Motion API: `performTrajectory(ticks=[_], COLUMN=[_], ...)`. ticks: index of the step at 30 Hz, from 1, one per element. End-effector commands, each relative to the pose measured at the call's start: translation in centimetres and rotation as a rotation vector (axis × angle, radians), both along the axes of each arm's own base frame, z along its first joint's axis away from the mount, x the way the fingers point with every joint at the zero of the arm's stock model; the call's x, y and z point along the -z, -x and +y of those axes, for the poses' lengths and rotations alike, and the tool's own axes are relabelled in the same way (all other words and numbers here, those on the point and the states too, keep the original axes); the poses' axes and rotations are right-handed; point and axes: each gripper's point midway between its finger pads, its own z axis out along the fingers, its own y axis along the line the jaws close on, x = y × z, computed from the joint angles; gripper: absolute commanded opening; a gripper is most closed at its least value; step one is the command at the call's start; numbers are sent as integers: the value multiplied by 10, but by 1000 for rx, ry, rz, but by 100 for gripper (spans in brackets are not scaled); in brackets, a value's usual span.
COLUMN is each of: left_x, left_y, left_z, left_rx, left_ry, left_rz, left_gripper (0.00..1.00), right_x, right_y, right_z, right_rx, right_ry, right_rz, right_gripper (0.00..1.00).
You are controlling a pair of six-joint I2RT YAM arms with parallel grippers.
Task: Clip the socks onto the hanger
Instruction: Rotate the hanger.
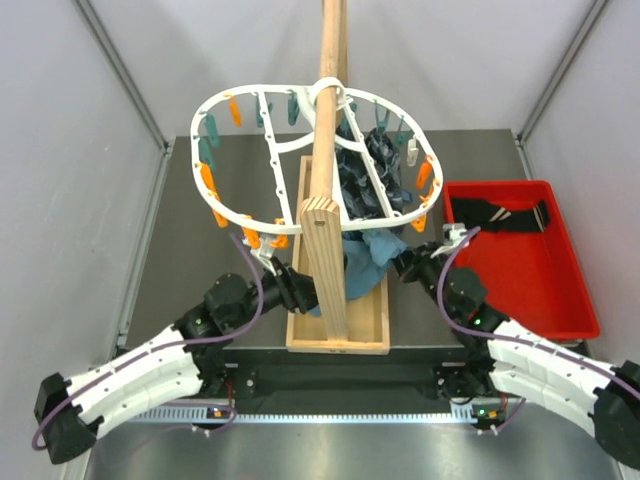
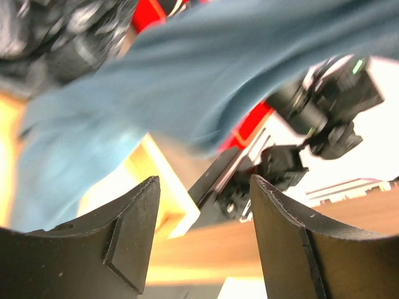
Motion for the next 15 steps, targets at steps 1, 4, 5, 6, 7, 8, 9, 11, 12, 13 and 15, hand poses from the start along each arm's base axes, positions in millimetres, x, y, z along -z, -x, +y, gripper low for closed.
performTrajectory(ticks=[1, 4, 5, 6, 7, 8, 9, 11, 12, 13, 15], left_x=[27, 32, 33, 36, 37, 41, 43, 48, 48, 51, 54], left_y=[4, 8, 8, 9, 9, 9, 8, 8, 8, 8, 8], left_z=[18, 25, 27, 28, 28, 29, 29, 29, 29, 29, 29], left_rx=[-45, -52, -56, -58, -59, -59, -60, -60, -64, -64, -67], left_ry=[-70, -76, -78, -84, -87, -95, -97, -101, -94, -96, -92], left_rz=[25, 23, 22, 25, 23, 28, 30, 33, 33, 38, 40], left_gripper=[65, 65, 65, 65, 65, 65, 65, 65, 64, 64, 64], right_x=[-23, -38, -32, -35, -48, -38, -49, -44, -45, -58, -49], right_y=[-26, -47, -55, -59, -70, -80, -87, -103, -108, -118, -133], right_z=[-30, -43, -44, -41, -46, -44, -40, -31, -27, -22, -13], right_rx=[110, 129, 128, 102, 117, 113, 80, 51, 37, 28, 7], right_ry=[27, 19, 30, 30, 21, 41, 31, 38, 50, 45, 70], right_rz=[-12, -21, 2, 3, -16, 20, 6, 19, 16, -7, 16], right_gripper=[0, 0, 0, 0, 0, 0, 0, 0, 0, 0, 0])
